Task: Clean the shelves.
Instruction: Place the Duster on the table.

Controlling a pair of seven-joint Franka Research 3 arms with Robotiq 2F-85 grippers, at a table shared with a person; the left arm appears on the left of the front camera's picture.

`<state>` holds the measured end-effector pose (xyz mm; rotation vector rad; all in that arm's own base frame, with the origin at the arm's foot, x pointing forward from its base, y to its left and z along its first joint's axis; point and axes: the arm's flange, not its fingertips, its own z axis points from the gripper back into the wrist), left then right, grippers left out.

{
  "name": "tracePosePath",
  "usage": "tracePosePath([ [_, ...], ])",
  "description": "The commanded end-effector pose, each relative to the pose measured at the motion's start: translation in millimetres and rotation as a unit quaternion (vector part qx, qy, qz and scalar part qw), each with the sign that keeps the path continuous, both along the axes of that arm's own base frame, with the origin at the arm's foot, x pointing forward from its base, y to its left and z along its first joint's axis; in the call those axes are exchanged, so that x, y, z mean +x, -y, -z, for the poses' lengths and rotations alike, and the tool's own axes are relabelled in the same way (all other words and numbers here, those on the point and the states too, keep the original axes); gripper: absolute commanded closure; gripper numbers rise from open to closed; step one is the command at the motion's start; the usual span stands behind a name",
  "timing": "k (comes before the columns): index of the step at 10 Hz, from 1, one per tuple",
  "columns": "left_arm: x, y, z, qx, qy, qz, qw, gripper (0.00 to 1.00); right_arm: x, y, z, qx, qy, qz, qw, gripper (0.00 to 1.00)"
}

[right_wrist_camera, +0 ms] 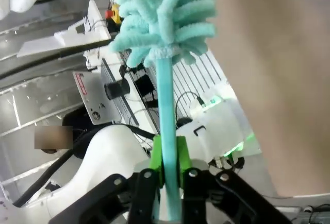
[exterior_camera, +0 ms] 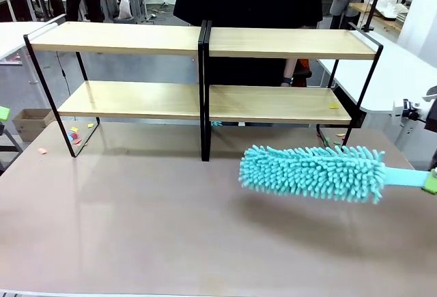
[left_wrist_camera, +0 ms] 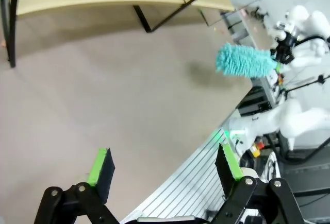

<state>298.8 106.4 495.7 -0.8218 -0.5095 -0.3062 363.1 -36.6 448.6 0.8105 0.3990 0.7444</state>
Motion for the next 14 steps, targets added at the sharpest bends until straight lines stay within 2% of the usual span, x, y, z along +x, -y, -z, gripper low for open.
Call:
tracePosePath([
  [1, -8.9, 9.1, -10.2, 0.023, 0.014, 0.033, 0.999, 0.00, -1.4, -6.8, -3.9, -0.002, -0.016, 0.011, 1.000, 0.87],
  [2, -8.9, 9.1, -10.2, 0.023, 0.014, 0.033, 0.999, 0.00, -1.7, -5.6, 2.3, -0.014, -0.032, 0.002, 0.999, 0.52],
  [4, -8.9, 9.1, -10.2, 0.023, 0.014, 0.033, 0.999, 0.00, -2.3, -3.3, 12.6, -0.065, -0.065, -0.013, 0.996, 0.00],
  [5, -8.9, 9.1, -10.2, 0.023, 0.014, 0.033, 0.999, 0.00, -2.7, -2.0, 17.3, -0.094, -0.064, 0.001, 0.994, 0.00],
  [6, -8.9, 9.1, -10.2, 0.023, 0.014, 0.033, 0.999, 0.00, -2.5, 4.4, 18.3, -0.115, -0.039, 0.051, 0.991, 0.00],
  [7, -8.9, 9.1, -10.2, 0.023, 0.014, 0.033, 0.999, 0.00, -2.5, 13.8, 15.0, -0.155, 0.018, 0.135, 0.979, 0.05],
  [8, -8.9, 9.1, -10.2, 0.023, 0.014, 0.033, 0.999, 0.00, -3.8, 24.5, 10.6, -0.186, 0.068, 0.203, 0.959, 0.00],
  [9, -8.9, 9.1, -10.2, 0.023, 0.014, 0.033, 0.999, 0.00, -8.9, 36.1, 5.3, -0.196, 0.115, 0.262, 0.938, 0.00],
  [10, -8.9, 9.1, -10.2, 0.023, 0.014, 0.033, 0.999, 0.00, -18.4, 52.2, -3.3, -0.188, 0.170, 0.349, 0.902, 0.00],
  [11, -8.9, 9.1, -10.2, 0.023, 0.014, 0.033, 0.999, 0.00, -35.8, 59.9, -15.8, -0.100, 0.190, 0.356, 0.909, 0.00],
  [12, -8.9, 9.1, -10.2, 0.023, 0.014, 0.033, 0.999, 0.00, -56.2, 60.9, -29.9, -0.003, 0.164, 0.327, 0.931, 0.00],
  [13, -8.9, 9.1, -10.2, 0.023, 0.014, 0.033, 0.999, 0.00, -78.9, 59.4, -43.8, 0.085, 0.136, 0.313, 0.936, 0.00],
  [14, -8.9, 9.1, -10.2, 0.023, 0.014, 0.033, 0.999, 0.00, -97.1, 60.7, -53.7, 0.151, 0.100, 0.310, 0.933, 0.00],
])
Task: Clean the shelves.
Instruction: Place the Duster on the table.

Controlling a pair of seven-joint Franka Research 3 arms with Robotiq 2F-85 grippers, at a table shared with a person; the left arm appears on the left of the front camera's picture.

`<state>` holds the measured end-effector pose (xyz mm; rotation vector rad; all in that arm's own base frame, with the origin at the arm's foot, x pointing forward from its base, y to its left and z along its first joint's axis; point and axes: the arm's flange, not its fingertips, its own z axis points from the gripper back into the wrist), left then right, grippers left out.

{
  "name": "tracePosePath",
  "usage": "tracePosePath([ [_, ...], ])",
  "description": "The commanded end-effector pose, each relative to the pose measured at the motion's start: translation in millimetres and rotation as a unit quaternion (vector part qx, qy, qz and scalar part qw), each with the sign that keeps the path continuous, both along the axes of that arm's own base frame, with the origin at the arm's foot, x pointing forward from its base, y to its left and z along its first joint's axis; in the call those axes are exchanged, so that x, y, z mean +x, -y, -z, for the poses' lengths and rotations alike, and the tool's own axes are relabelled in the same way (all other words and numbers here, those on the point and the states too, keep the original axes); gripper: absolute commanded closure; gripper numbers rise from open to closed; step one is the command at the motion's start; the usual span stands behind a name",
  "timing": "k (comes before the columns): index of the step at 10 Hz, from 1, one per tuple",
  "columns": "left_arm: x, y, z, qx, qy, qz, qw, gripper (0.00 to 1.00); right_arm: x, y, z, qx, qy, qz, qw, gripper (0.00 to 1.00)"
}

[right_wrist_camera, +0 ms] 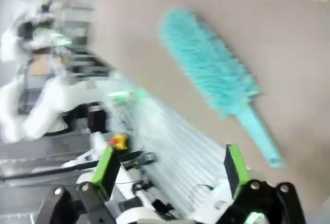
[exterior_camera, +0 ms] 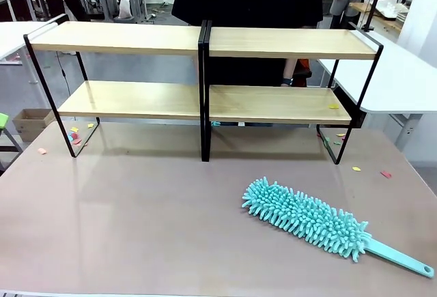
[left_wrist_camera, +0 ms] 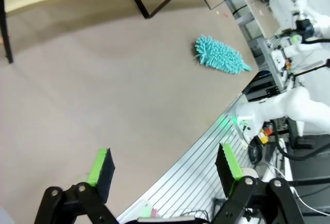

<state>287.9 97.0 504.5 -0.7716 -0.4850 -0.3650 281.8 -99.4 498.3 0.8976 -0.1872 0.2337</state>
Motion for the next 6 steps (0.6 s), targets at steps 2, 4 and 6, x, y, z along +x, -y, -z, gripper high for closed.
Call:
tracePosePath([
  [2, 2.0, -0.3, -1.3, -0.009, 0.011, 0.011, 1.000, 0.00, -42.8, 3.3, -11.8, 0.207, -0.017, -0.062, 0.976, 0.00],
  [4, 2.0, -0.3, -1.3, -0.009, 0.011, 0.011, 1.000, 0.00, -22.0, -3.1, -11.1, 0.066, 0.007, -0.017, 0.998, 0.00],
  [6, 2.0, -0.3, -1.3, -0.009, 0.011, 0.011, 1.000, 0.00, -22.0, -3.1, -11.1, 0.066, 0.007, -0.017, 0.998, 0.00],
])
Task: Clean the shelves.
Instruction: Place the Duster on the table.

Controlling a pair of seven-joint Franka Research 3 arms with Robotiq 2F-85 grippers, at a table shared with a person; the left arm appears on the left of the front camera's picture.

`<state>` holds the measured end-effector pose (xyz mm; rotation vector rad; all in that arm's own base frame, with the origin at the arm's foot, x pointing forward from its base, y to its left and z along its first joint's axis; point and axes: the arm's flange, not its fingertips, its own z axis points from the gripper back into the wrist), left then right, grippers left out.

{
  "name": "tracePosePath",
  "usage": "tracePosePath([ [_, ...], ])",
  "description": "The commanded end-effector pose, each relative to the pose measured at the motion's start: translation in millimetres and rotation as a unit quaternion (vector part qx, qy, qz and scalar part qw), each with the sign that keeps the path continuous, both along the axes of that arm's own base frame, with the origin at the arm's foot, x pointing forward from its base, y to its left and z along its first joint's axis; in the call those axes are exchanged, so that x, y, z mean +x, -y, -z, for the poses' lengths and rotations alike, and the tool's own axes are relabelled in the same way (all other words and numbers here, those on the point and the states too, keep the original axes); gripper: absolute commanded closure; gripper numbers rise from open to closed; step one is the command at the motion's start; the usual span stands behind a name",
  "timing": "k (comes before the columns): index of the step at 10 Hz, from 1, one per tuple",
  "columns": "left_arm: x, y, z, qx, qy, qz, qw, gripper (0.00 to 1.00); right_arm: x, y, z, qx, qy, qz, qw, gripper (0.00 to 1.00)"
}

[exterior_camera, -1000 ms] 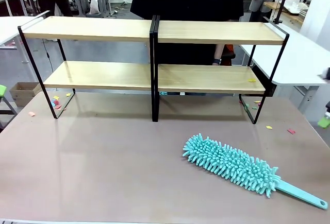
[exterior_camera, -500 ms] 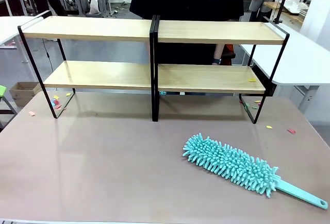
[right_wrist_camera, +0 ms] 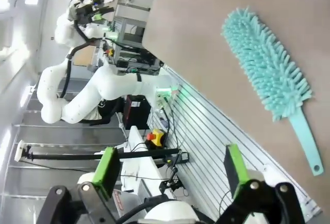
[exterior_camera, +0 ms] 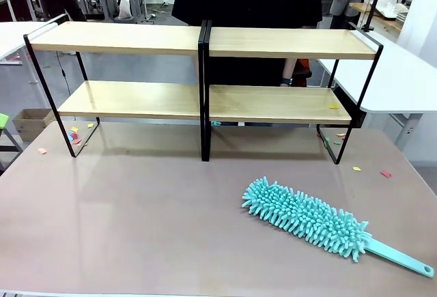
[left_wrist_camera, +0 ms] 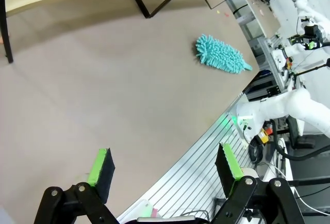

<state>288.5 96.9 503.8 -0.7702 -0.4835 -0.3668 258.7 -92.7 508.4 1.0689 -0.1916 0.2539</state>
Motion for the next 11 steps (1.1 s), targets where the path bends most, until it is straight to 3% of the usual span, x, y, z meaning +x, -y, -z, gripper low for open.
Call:
tracePosePath([
  [1, 1.5, -0.4, -2.1, -0.010, 0.011, 0.010, 1.000, 0.00, 1.1, 3.7, -1.0, -0.018, 0.007, 0.002, 1.000, 0.00],
  [11, 1.5, -0.4, -2.1, -0.010, 0.011, 0.010, 1.000, 0.00, 1.1, 3.7, -1.0, -0.018, 0.007, 0.002, 1.000, 0.00],
])
